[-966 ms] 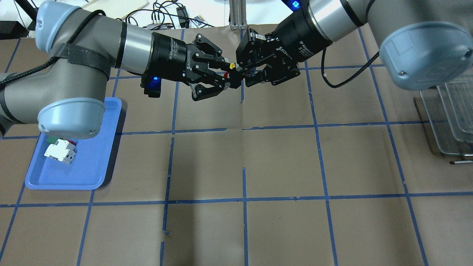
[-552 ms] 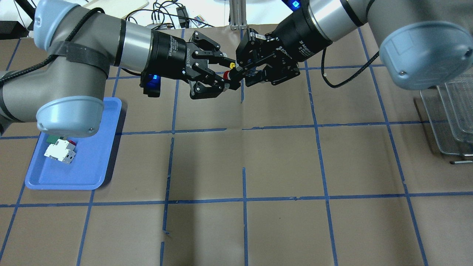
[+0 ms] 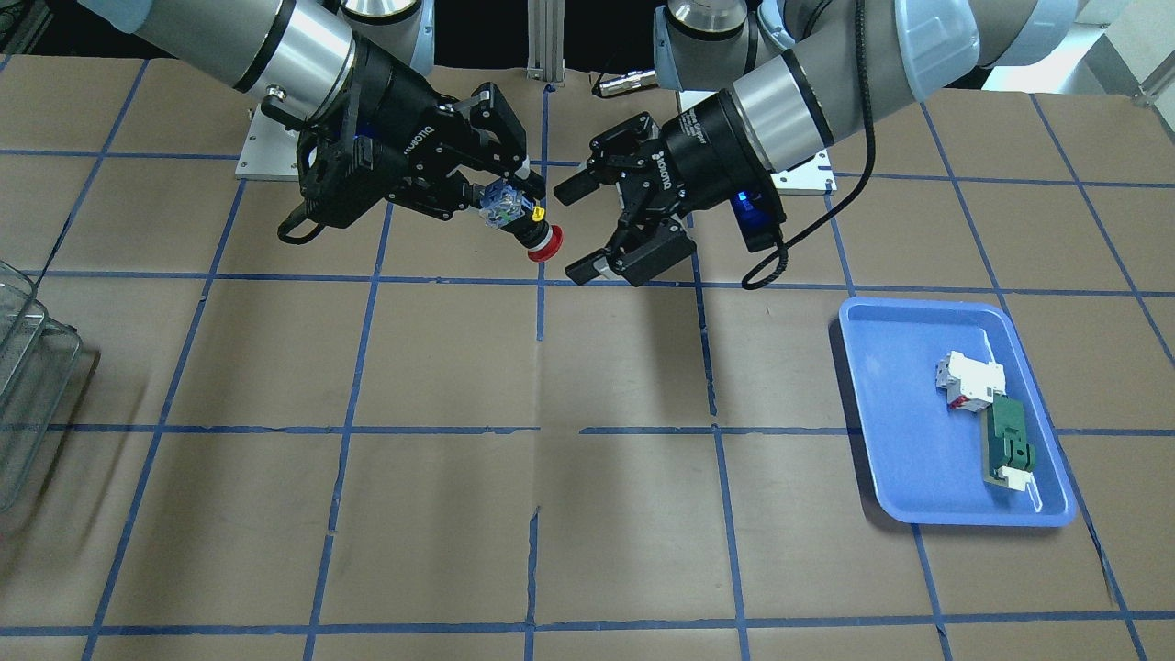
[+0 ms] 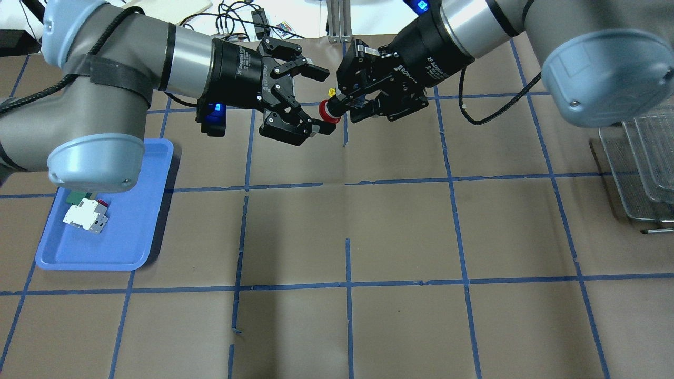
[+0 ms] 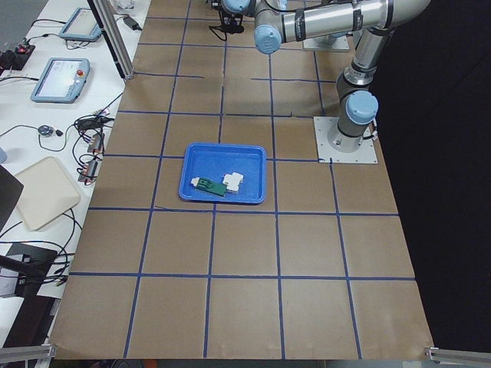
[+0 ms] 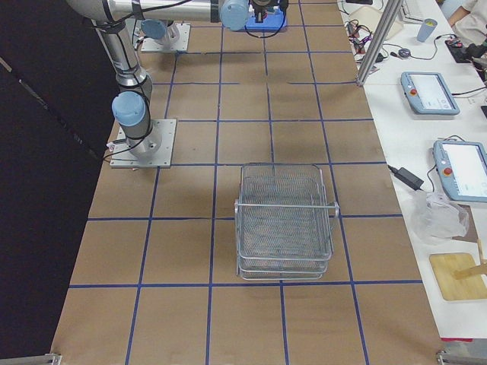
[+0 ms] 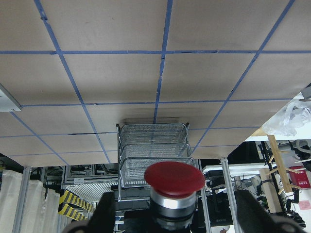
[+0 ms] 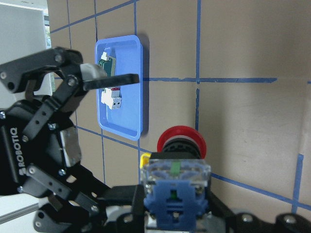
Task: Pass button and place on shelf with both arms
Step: 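Open the left gripper and pull it back from the button, then carry the button with the right gripper to the wire basket while the left arm retracts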
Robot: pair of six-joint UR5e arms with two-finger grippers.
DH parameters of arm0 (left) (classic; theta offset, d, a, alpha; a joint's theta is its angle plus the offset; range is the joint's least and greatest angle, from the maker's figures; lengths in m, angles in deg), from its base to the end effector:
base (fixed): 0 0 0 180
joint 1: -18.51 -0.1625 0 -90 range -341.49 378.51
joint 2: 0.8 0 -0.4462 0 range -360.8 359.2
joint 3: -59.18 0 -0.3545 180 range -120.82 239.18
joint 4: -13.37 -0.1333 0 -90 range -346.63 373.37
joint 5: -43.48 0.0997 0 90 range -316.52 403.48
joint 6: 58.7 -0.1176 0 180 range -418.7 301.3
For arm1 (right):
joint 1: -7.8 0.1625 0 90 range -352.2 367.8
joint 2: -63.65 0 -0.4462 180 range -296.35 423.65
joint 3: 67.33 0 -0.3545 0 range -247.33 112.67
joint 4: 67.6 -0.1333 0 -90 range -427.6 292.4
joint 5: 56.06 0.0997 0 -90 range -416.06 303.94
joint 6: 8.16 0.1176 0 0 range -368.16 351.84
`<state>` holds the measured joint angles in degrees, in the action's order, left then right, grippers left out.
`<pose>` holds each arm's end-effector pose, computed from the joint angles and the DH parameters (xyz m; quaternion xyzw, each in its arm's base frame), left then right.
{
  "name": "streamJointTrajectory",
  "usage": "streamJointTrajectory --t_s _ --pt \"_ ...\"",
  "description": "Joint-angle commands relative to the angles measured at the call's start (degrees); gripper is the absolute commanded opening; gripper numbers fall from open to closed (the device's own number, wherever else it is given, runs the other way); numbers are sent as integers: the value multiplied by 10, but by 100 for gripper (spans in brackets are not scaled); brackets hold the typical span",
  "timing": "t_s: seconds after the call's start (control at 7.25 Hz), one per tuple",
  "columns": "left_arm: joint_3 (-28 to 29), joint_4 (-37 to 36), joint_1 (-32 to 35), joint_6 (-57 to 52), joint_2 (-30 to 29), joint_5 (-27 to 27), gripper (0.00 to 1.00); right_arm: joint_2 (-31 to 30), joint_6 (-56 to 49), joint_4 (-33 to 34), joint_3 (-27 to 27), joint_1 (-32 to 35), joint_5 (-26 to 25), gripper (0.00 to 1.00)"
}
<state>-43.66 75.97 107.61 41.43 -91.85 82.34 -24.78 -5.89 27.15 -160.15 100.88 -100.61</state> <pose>-0.2175 -0.4700 0.4751 0.6591 -0.6088 -0.2577 0.3585 0.2418 -0.4536 0.4995 -0.0077 0.9223 0.0151 0.3860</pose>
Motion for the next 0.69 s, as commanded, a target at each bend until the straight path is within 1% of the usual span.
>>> streamJointTrajectory --t_s 0.0,0.14,0.28,0.41,0.55 --pt "15 2 -57 -96 -1 81 95 2 -32 -11 0 -14 -70 0" --pt "12 11 -77 -220 -3 150 97 1 -101 -24 1 -29 -139 0" --pt "17 55 -92 -341 -3 213 97 4 -185 -42 0 -56 -183 0" --pt "30 109 -99 -511 0 325 98 13 -238 -73 1 -95 -211 0" --pt "53 181 -96 -638 1 416 99 28 -302 -94 10 -136 -275 0"
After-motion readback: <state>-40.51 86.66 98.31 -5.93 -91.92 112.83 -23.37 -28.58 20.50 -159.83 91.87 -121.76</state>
